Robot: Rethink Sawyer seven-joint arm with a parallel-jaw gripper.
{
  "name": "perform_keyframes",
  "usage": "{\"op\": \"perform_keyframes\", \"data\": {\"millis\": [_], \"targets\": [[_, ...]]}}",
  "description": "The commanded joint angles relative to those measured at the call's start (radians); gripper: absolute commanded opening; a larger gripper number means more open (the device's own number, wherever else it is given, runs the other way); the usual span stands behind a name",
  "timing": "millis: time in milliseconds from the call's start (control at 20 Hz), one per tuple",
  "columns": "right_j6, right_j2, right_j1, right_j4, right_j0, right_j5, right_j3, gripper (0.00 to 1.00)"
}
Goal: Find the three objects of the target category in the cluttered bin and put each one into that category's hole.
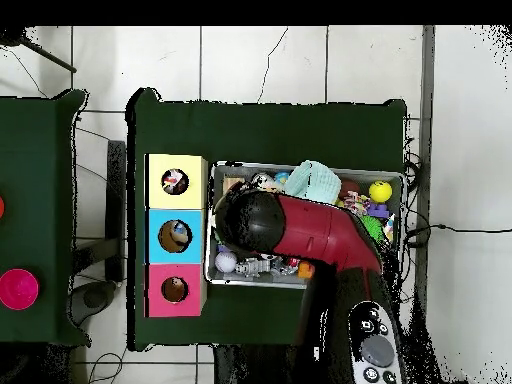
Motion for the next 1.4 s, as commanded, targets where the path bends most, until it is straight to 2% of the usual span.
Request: {"op": "perform_keyframes", "data": {"millis": [50,300,450,550,750,900,1400], "targets": [[0.115,0.003,0.058,0.010,-0.028,-0.027,0.077,1.00],[0.062,0.022,0.063,-0.005,-0.049,-0.017,0.061,1.00],[0.043,0.003,0.070,-0.039,-0.035,0.020,0.023,1.00],[0.028,0.007,0.093,-0.052,-0.041,0.002,-0.016,1.00],[-0.045,0.062,0.178,-0.052,-0.104,0.006,-0.102,1.00],[-0.093,0.085,0.228,-0.057,-0.144,0.046,-0.167,1.00],[-0.143,0.108,0.277,-0.092,-0.196,0.063,-0.253,1.00]]}}
